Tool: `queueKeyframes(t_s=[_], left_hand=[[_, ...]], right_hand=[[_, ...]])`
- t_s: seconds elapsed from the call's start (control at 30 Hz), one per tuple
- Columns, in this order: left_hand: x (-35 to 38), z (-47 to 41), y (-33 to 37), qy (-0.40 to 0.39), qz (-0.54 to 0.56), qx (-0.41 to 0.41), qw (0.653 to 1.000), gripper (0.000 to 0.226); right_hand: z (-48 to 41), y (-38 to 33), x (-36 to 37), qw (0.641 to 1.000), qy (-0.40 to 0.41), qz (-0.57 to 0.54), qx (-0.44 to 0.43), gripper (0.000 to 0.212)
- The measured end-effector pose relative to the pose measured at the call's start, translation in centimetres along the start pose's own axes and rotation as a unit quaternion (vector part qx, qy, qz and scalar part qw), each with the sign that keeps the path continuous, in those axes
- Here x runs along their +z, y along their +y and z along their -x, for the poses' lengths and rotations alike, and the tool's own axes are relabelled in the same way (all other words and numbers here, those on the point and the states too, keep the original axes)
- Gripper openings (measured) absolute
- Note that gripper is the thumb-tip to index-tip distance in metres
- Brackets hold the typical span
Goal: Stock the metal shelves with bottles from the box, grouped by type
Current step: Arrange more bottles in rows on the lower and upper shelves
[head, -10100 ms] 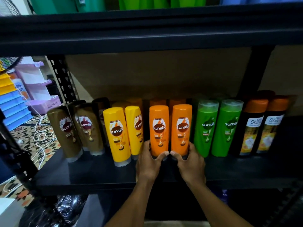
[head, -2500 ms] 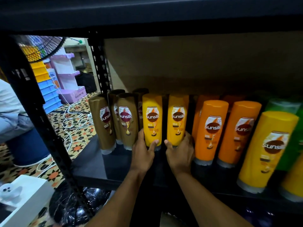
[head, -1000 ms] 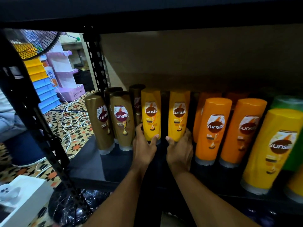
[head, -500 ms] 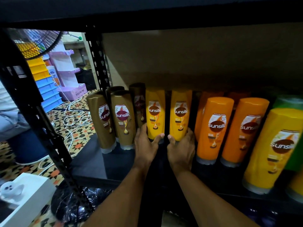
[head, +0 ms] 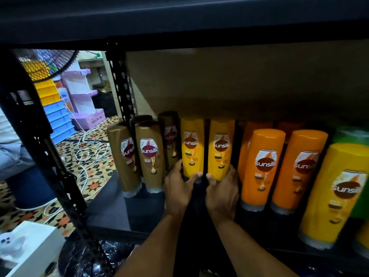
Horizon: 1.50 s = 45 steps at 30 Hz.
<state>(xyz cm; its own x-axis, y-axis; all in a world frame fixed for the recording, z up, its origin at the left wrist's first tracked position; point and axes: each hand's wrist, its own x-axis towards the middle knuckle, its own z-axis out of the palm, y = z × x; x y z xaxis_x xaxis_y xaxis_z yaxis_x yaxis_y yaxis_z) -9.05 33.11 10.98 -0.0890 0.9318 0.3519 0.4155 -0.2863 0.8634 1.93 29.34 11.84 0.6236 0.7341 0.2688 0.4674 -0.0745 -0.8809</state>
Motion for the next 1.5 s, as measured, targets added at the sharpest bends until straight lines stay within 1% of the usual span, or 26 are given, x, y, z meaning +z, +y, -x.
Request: queueKeyframes(t_s=[0.2,0.47,0.6,0.87,1.1,1.5], left_hand=[[-0.10,0.04,0.31,-0.002,-0.003,0.000,1.000,0.060],[-0.03,0.08,0.62,0.000,0.005,-0.013,1.000,0.064],[-0.04,0.14,0.49,0.004,0.011,-0.011,1.000,0.062],[-0.12,0.13,0.58,0.001,0.004,-0.011,1.000,0.065],[-0.13,0.17,0.61,0.004,-0.011,-0.010,1.000,0.065],[0.01,0.08,0.50,0.008,-0.013,-0.015,1.000,0.068]], right_hand=[[-0.03,0.04,0.05,1.000,0.001,-0.006,0.005,0.074],[-0.02,0.11,0.18,1.000,0.001,0.001,-0.003,0.071],[0.09,0.21,0.32,1.000,0.002,0.009,-0.014,0.071],[0.10,0.26,0.51,0.999,0.004,0.027,-0.017,0.082],[-0.06,0.35,0.53,0.998,-0.005,0.052,-0.024,0.083],[-0.02,0.21,0.52,0.999,0.005,0.046,-0.009,0.075]])
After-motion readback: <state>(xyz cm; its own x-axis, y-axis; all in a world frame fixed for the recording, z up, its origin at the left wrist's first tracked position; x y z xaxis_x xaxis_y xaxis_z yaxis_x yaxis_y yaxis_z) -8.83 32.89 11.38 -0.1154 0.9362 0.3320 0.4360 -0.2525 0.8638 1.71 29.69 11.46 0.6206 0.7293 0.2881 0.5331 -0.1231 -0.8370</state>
